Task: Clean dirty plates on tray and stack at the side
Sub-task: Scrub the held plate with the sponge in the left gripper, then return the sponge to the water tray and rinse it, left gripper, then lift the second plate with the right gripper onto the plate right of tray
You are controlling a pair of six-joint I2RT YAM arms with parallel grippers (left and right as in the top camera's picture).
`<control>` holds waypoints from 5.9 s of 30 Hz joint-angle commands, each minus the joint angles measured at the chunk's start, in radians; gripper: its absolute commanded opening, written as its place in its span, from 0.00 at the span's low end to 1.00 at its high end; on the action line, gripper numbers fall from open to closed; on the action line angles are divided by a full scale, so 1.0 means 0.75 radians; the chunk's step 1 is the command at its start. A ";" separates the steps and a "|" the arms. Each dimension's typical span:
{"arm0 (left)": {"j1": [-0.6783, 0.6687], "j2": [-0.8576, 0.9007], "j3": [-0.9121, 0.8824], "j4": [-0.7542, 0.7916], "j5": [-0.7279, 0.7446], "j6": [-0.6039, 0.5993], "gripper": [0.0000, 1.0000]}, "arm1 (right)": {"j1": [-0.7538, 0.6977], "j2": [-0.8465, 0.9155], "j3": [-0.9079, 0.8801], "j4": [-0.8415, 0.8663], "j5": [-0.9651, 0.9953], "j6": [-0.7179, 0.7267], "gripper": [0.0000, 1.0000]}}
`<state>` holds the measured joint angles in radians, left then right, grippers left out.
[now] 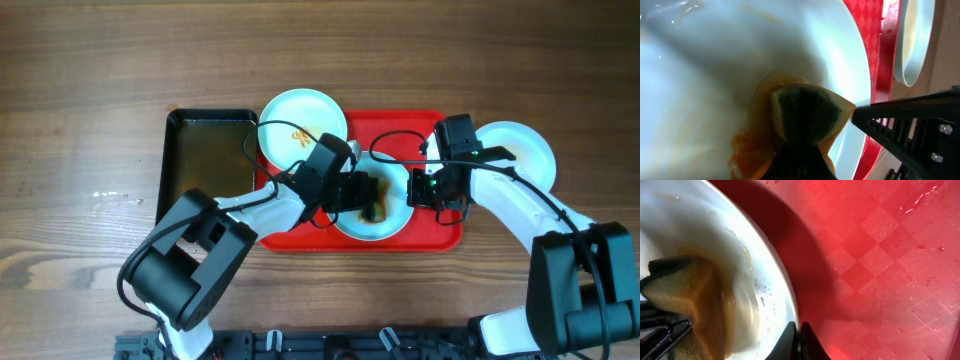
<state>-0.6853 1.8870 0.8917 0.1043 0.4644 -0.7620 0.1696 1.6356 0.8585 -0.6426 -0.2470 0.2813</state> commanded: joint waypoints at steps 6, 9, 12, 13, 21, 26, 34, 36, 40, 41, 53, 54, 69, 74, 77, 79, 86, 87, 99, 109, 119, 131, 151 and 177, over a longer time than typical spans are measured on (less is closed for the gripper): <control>0.022 0.021 -0.004 -0.090 -0.141 -0.001 0.04 | 0.005 0.016 -0.004 -0.010 -0.016 -0.024 0.04; 0.022 0.021 -0.004 -0.155 -0.229 0.034 0.04 | 0.005 0.016 -0.006 -0.012 -0.016 -0.025 0.04; 0.022 0.020 -0.004 -0.182 -0.258 0.034 0.04 | 0.005 0.016 -0.039 0.005 -0.016 -0.021 0.05; 0.022 0.020 -0.004 -0.182 -0.258 0.034 0.04 | 0.005 0.016 -0.058 0.017 -0.016 -0.020 0.04; 0.022 -0.086 -0.004 -0.311 -0.448 0.109 0.04 | 0.005 0.016 -0.128 0.063 0.050 0.057 0.04; 0.021 -0.177 -0.004 -0.364 -0.465 0.215 0.04 | 0.005 0.016 -0.128 0.069 0.049 0.054 0.04; 0.096 -0.490 -0.004 -0.432 -0.577 0.389 0.04 | 0.005 0.016 -0.128 0.069 0.049 0.047 0.04; 0.167 -0.541 -0.004 -0.488 -0.576 0.413 0.04 | 0.005 0.016 -0.128 0.069 0.049 0.047 0.04; 0.356 -0.569 -0.004 -0.655 -0.583 0.520 0.04 | 0.005 0.016 -0.128 0.073 0.049 0.047 0.04; 0.398 -0.568 -0.004 -0.691 -0.591 0.543 0.04 | 0.005 0.016 -0.128 0.072 0.049 0.047 0.04; 0.726 -0.414 -0.005 -0.798 -0.629 0.795 0.04 | 0.005 0.016 -0.128 0.073 0.049 0.048 0.04; 0.726 -0.397 -0.005 -0.799 -0.621 0.803 0.04 | 0.005 0.016 -0.128 0.073 0.049 0.047 0.04; 0.726 -0.276 -0.005 -0.713 -0.611 0.847 0.57 | 0.005 0.016 -0.128 0.070 0.048 0.047 0.04; 0.726 -0.214 -0.005 -0.695 -0.611 0.847 0.60 | 0.005 0.016 -0.128 0.068 0.038 0.044 0.04; 0.726 -0.156 -0.005 -0.682 -0.611 0.847 0.56 | 0.005 0.016 -0.128 0.068 0.038 0.045 0.04; 0.726 -0.148 -0.005 -0.671 -0.612 0.847 0.41 | 0.005 0.016 -0.128 0.068 0.039 0.045 0.04; 0.726 -0.161 -0.004 -0.638 -0.612 0.847 0.04 | 0.005 0.016 -0.128 0.067 0.039 0.044 0.04; 0.726 -0.169 -0.004 -0.643 -0.611 0.846 0.06 | 0.005 0.016 -0.128 0.067 0.039 0.044 0.04; 0.725 -0.180 -0.004 -0.905 -0.564 0.827 0.24 | 0.005 0.016 -0.128 0.067 0.038 0.045 0.04; 0.725 -0.180 -0.004 -0.994 -0.545 0.826 0.46 | 0.005 0.016 -0.128 0.070 0.002 0.045 0.09; 0.726 -0.180 -0.004 -1.031 -0.531 0.761 0.04 | 0.005 0.016 -0.128 0.074 -0.002 0.045 0.09; 0.726 -0.180 0.068 -0.975 -0.530 0.750 0.53 | 0.005 0.016 -0.131 0.113 -0.002 0.045 0.14; 0.726 -0.180 0.067 -0.991 -0.526 0.717 0.44 | 0.005 -0.045 -0.090 0.136 -0.019 0.009 0.05; 0.726 -0.180 0.067 -0.982 -0.526 0.716 0.57 | 0.348 -0.545 -0.067 0.321 0.998 -0.486 0.04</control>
<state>-0.1429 1.7302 0.9455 -0.6323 0.0612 -0.2230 0.3508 1.2461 0.7807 -0.4286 0.3222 0.0299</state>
